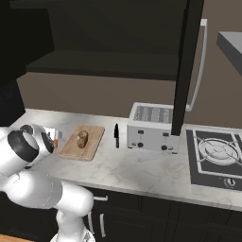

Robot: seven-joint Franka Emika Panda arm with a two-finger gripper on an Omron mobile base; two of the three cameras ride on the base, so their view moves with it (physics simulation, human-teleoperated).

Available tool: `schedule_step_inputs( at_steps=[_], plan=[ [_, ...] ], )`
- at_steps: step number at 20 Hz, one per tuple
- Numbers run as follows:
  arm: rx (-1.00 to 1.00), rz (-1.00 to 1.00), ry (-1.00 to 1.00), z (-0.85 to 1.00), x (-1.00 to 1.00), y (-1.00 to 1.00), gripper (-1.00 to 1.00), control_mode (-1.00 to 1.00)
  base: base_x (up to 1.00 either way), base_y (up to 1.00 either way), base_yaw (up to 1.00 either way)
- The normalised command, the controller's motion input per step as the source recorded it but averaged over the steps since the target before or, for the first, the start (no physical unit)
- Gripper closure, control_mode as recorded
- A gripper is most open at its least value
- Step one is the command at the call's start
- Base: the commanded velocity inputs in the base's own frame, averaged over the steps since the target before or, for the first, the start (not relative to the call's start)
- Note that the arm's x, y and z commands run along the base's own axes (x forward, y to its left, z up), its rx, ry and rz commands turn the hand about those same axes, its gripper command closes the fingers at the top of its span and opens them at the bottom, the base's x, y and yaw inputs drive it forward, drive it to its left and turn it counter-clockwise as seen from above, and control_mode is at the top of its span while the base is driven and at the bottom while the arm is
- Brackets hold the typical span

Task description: Pick the bread, place it on the cutting board, pick the jam, place it on the counter, and close the cabinet.

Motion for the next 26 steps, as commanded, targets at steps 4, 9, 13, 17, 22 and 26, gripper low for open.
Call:
schedule_step_inputs(
  at_steps=[4, 9, 13, 17, 22, 26],
  plan=[
    [0.00, 0.00, -0.03, 0.22, -0.19, 0.00, -1.00, -1.00, 0.00, 0.00, 0.00],
    [0.00, 0.00, -0.02, 0.20, -0.21, 0.00, -1.00, -1.00, 0.00, 0.00, 0.00],
    [0.00, 0.00, -0.03, 0.21, -0.23, 0.00, -1.00, -1.00, 0.00, 0.00, 0.00],
    [0.00, 0.00, -0.03, 0.21, -0.23, 0.00, -1.00, -1.00, 0.00, 0.00, 0.00],
    [0.00, 0.00, -0.02, 0.19, -0.18, 0.01, -1.00, -1.00, 0.00, 0.00, 0.00],
    [0.00, 0.00, -0.02, 0.18, -0.13, 0.03, -1.00, -1.00, 0.00, 0.00, 0.00]
  ],
)
